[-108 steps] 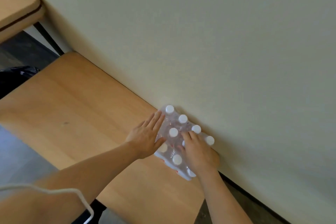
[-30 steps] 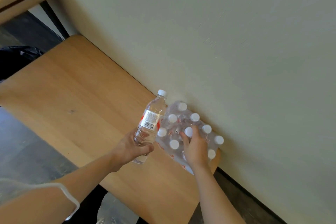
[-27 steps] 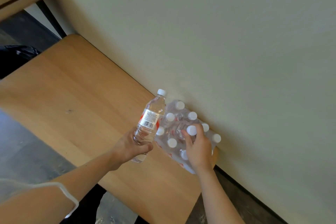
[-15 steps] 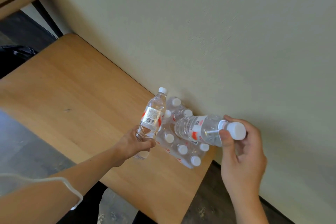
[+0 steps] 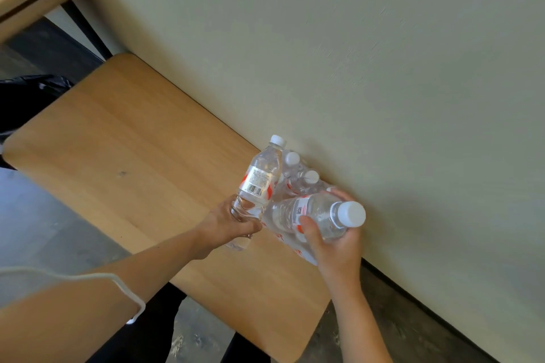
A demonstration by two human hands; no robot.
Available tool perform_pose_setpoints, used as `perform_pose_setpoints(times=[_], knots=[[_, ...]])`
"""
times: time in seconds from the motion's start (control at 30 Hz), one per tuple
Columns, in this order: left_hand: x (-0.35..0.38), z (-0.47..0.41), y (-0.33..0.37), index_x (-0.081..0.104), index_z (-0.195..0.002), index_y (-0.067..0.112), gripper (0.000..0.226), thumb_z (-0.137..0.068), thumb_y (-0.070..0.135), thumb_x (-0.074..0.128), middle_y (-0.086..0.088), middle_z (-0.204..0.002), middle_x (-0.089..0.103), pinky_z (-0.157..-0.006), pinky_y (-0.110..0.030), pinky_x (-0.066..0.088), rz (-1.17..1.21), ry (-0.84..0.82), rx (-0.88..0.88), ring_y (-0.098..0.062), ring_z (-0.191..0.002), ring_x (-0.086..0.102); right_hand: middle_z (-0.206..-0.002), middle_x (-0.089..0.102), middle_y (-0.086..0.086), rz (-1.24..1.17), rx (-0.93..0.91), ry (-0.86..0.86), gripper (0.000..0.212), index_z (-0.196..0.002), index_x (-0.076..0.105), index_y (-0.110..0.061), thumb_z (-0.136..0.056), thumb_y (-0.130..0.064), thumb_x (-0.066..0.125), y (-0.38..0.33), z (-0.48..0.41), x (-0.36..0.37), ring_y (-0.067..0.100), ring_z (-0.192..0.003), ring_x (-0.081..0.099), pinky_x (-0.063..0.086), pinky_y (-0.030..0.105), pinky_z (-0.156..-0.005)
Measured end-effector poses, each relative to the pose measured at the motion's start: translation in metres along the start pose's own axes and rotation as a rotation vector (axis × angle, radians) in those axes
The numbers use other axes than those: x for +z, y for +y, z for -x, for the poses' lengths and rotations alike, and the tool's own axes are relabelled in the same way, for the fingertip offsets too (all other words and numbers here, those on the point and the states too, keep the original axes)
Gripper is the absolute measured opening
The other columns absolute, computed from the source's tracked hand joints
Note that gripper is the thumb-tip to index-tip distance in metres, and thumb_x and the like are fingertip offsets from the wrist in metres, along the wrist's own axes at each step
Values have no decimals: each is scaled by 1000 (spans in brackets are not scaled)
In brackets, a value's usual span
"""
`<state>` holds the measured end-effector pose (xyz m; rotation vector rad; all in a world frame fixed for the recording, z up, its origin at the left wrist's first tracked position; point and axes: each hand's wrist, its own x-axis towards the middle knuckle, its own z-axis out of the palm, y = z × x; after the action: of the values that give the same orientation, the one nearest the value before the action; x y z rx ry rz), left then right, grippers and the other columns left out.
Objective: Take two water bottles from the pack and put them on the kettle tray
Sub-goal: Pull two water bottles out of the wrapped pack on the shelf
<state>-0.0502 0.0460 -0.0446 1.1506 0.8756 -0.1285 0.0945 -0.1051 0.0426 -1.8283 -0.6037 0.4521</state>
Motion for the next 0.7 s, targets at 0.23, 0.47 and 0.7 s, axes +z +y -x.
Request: perform_pose_setpoints(times=[0.23, 0.47, 0.7], knots=[[1, 5, 0, 63, -109, 24, 44, -69, 22, 83, -2, -86, 77, -71, -22, 58, -9, 21, -18, -8, -74, 72, -102, 72, -27, 113, 187, -99, 45, -102, 64, -53, -64, -46, 88, 43, 14, 24, -5, -97, 68, 51, 9, -77], [-10, 23, 12, 61, -107, 24, 41, -72, 19, 82, 9, -69, 72, -64, -13, 54, 38, -26, -24, -5, -68, 68, -99, 76, -18, -10, 391, -263, 40, -97, 71, -51, -66, -30, 87, 14, -3, 23, 2, -93, 71, 56, 16, -73], [-33, 53, 26, 60, -103, 27, 40, -72, 16, 83, 17, -63, 73, -54, -4, 49, 48, -23, -21, 6, -63, 68, -105, 71, 16, -463, 733, -225, 53, -117, 67, -15, -67, -19, 83, -16, 16, 24, 37, -102, 65, 48, 57, -97]])
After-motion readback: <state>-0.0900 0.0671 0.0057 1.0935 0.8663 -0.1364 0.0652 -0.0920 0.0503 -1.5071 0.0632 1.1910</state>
